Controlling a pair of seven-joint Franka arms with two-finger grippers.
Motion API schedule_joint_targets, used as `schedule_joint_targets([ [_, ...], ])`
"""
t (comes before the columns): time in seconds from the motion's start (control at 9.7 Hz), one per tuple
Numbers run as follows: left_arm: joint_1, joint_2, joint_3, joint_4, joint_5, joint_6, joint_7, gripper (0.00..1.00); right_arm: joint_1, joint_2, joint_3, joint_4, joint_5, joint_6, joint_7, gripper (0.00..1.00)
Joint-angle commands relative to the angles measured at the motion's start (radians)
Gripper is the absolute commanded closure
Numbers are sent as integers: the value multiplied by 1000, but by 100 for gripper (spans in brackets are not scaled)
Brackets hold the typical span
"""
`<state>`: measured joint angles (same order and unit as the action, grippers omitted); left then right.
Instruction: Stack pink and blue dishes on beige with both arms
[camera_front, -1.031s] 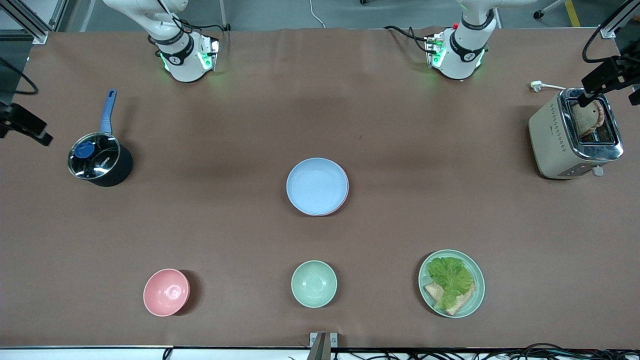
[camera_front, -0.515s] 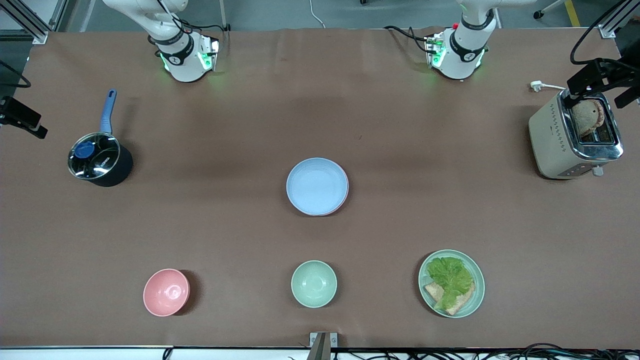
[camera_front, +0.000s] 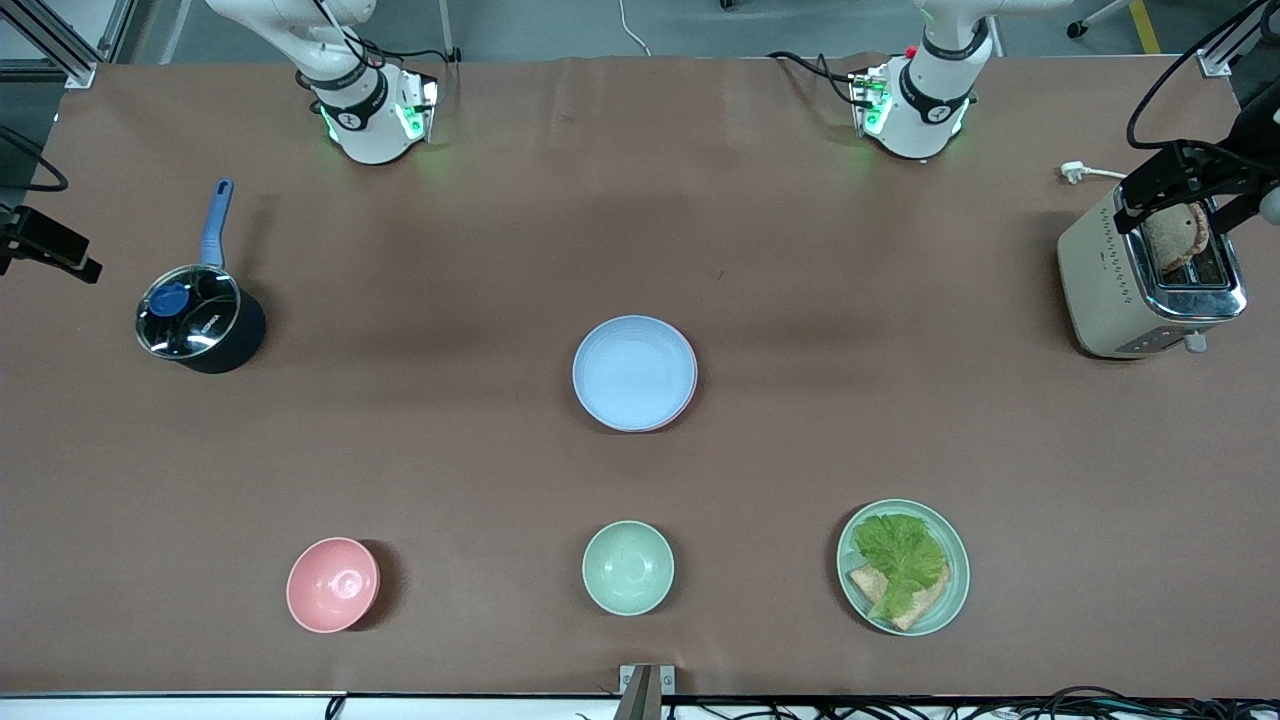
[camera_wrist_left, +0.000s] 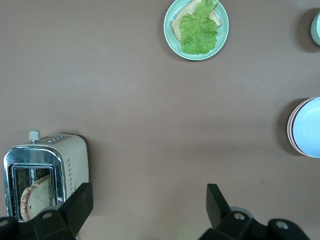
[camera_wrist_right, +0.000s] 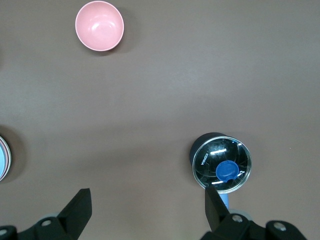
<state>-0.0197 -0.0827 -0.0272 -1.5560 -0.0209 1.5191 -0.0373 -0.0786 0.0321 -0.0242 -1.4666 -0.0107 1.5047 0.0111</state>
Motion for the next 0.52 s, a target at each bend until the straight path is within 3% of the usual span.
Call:
schedule_joint_targets([
  [0.0,9,-23,-2,-56,-1,18,14,0,-9,-14,6,-17,17,2,-11,0],
  [0.41,9,-14,-3,-33,-1,18,16,0,2,-15,-8,-17,18,0,-11,0],
])
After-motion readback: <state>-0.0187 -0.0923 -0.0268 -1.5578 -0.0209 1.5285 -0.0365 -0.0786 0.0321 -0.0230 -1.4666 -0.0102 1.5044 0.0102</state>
